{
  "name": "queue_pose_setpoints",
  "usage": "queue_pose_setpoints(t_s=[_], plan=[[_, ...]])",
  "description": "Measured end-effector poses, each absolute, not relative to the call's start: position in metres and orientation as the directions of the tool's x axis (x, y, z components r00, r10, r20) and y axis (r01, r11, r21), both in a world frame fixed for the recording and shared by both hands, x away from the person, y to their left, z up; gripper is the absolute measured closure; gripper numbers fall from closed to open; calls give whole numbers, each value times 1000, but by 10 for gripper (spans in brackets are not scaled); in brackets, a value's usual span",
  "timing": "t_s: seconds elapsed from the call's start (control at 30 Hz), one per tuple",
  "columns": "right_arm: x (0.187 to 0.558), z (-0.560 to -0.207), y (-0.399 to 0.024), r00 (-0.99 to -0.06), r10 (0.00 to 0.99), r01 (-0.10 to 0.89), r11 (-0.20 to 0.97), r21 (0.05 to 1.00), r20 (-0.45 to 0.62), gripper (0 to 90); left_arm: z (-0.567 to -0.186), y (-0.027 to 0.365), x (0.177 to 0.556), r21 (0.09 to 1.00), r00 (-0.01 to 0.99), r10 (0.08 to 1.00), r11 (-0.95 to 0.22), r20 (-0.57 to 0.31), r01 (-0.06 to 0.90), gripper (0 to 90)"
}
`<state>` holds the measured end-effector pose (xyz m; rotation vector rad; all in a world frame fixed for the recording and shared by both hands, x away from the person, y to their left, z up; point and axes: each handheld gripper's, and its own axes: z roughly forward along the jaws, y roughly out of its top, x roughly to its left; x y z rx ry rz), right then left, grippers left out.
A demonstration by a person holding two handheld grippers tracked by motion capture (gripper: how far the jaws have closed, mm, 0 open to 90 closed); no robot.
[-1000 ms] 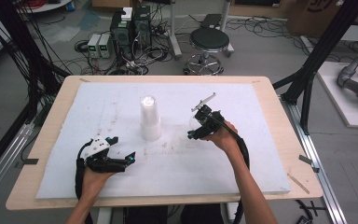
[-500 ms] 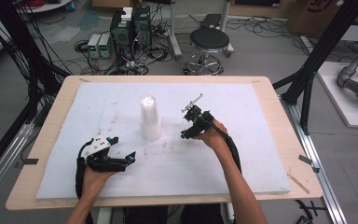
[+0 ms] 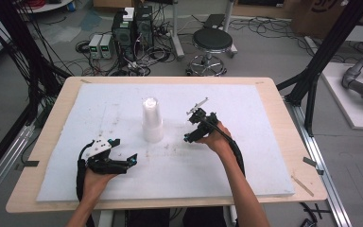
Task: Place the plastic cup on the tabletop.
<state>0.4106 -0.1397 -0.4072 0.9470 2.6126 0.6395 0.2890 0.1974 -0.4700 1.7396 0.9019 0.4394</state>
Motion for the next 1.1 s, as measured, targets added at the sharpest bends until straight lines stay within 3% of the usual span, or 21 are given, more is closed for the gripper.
queue_pose_setpoints(t_s=[0.43,0.67,1.1], plan=[[373,-416,-178,-737,674,509,606,611,-55,139,-470,197,289,923,646,751,-142,-135,358,61],[335,-425,-227,-709,703,414,481,773,-58,139,-470,197,288,928,640,756,-131,-134,350,61],[308,-444,-274,-635,772,354,323,878,-28,142,-470,197,286,933,645,756,-144,-112,331,61]])
